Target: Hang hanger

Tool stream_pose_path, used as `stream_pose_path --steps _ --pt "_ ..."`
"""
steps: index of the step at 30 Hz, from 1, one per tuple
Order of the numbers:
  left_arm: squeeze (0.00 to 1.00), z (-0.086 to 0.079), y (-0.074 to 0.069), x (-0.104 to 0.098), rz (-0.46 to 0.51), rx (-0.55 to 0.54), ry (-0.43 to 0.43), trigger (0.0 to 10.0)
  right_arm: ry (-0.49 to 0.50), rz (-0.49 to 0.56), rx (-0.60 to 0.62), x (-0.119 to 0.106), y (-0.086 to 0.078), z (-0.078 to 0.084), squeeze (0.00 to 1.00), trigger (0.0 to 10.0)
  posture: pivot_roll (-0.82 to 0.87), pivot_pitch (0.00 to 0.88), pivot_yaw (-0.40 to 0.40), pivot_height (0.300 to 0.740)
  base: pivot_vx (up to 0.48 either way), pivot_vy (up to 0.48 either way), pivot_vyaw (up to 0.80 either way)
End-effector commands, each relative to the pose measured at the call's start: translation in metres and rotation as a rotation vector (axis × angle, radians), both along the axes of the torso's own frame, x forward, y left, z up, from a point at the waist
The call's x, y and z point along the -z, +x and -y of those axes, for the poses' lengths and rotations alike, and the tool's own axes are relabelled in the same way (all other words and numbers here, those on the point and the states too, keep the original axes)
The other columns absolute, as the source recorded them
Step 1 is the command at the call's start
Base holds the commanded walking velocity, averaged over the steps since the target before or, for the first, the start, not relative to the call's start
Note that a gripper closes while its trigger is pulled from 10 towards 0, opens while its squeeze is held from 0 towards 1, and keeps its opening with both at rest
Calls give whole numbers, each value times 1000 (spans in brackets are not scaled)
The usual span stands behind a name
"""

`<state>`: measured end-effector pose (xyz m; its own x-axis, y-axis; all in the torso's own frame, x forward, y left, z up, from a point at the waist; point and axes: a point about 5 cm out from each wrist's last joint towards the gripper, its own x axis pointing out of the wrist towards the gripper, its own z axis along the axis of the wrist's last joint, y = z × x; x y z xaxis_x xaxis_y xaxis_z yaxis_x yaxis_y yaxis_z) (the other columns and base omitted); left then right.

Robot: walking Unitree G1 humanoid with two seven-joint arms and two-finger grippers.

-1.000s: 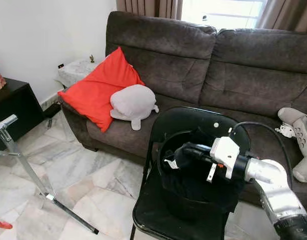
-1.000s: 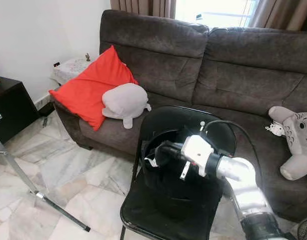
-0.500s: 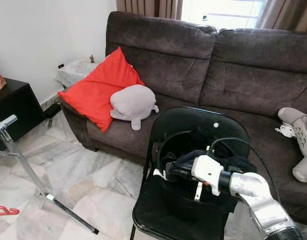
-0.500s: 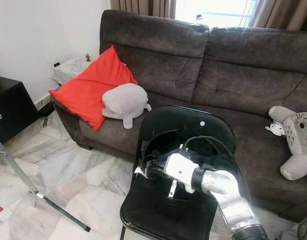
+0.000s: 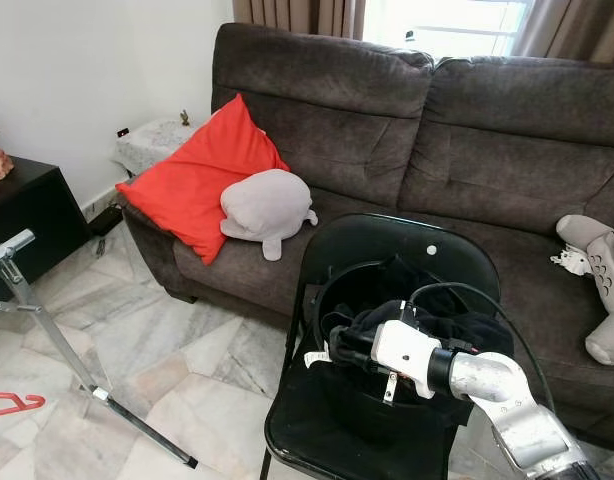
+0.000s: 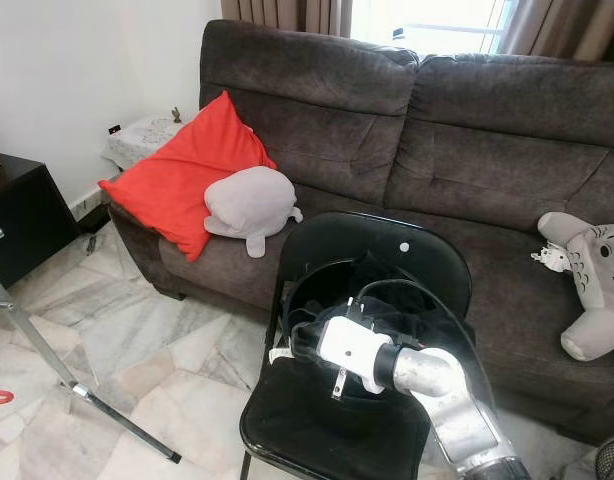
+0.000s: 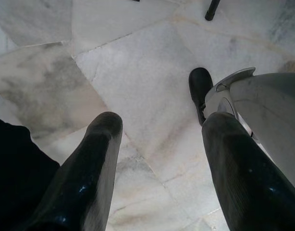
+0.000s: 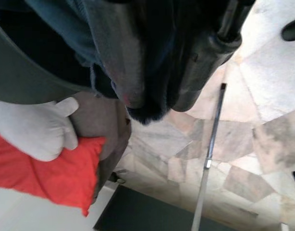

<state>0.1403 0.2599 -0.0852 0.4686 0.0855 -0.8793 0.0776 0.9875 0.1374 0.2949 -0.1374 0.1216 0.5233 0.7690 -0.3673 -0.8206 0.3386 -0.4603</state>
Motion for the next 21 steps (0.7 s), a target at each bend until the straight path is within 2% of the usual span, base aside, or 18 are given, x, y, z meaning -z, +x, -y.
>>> stream_pose_path --steps 1,10,11,12,13,14,18,19,21 --pt "0 -3 -2 0 -14 5 9 10000 -13 26 1 -4 -3 -2 1000 10000 -44 0 37 740 0 0 0" --pt "0 -4 -2 0 -17 15 11 10000 6 63 32 -10 -20 -11 1000 10000 -58 0 42 740 0 0 0" --pt "0 -4 -2 0 -16 15 10 10000 7 68 46 -11 -21 -10 804 10000 -58 0 42 740 0 0 0" --pt "0 -4 -2 0 -16 15 11 10000 2 76 66 -12 -22 -9 518 10000 -58 0 42 740 0 0 0" --pt "0 -4 -2 0 -16 15 11 10000 -21 108 115 -14 -23 -5 71 10000 -58 0 42 740 0 0 0" --pt "0 -4 -2 0 -16 15 11 10000 -38 129 177 -14 -22 -2 0 10000 -65 0 41 740 0 0 0" --pt "0 -4 -3 0 -19 19 12 10000 -25 216 432 -17 -19 10 0 10000 -76 0 43 740 0 0 0" --pt "0 -4 -3 0 -21 23 12 10000 23 203 582 -14 -19 17 0 10000 -77 0 42 740 0 0 0" --pt "0 -4 -3 0 -22 24 12 10000 31 199 629 -12 -19 19 0 10000 -77 0 42 740 0 0 0"
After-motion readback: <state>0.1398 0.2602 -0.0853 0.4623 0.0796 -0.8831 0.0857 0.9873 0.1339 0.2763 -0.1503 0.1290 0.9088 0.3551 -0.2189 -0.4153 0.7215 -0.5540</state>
